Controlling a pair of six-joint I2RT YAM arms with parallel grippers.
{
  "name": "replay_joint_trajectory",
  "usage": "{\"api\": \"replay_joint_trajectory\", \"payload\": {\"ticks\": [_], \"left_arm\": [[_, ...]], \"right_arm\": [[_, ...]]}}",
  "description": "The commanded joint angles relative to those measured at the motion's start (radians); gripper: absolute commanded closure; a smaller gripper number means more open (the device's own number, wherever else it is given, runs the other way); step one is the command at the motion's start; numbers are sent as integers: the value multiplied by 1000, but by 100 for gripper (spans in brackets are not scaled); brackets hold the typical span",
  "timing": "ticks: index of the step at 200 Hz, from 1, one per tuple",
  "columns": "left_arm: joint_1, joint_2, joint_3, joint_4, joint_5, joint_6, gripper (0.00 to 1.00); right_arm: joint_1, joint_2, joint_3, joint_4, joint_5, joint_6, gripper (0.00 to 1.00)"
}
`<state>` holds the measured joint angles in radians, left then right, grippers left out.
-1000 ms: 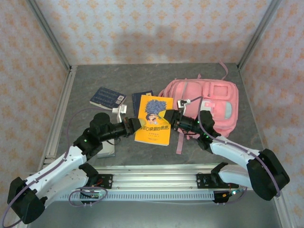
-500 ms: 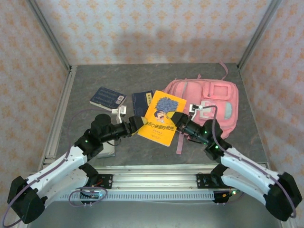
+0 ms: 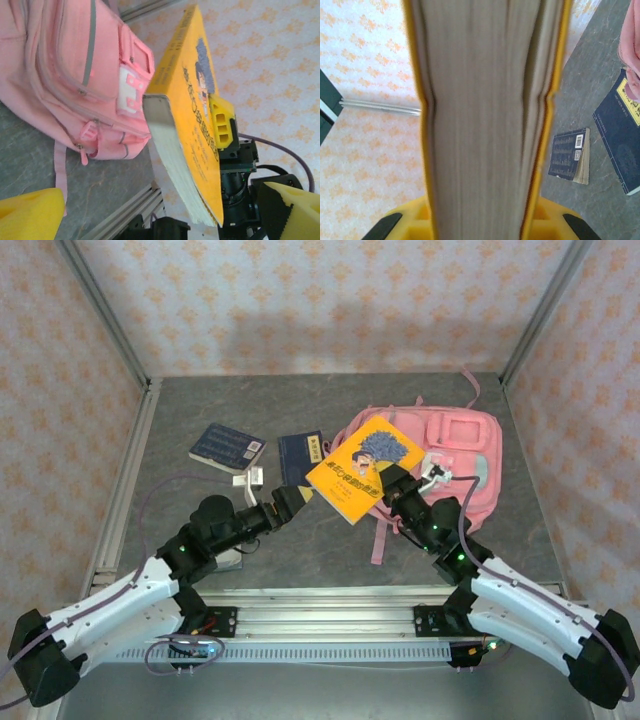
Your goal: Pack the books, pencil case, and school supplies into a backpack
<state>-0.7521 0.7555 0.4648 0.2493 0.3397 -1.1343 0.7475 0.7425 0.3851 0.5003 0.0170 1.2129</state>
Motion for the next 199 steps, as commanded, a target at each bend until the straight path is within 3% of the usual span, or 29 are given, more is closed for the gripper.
{"api": "replay_joint_trajectory", "payload": {"ticks": [1,56,95,154,180,199], "left_arm": [[-28,15,-30,124,-119,-28,1],[-117,181,45,230,-191,-21,2],[-152,307,118,287,-197,-24,8],[-169,356,146,324,-279,-33,31],[-174,406,171,360,-269,-62,46],[-177,441,187,384,-263,-97,50]], "right_arm": [[4,3,18,139,47,43,100],[6,30,32,172,43,53,100],[7,44,19,208,41,68,100],[8,44,-13,250,50,80,100],[8,55,-20,263,60,85,100],[10,71,-31,289,67,94,100]]}}
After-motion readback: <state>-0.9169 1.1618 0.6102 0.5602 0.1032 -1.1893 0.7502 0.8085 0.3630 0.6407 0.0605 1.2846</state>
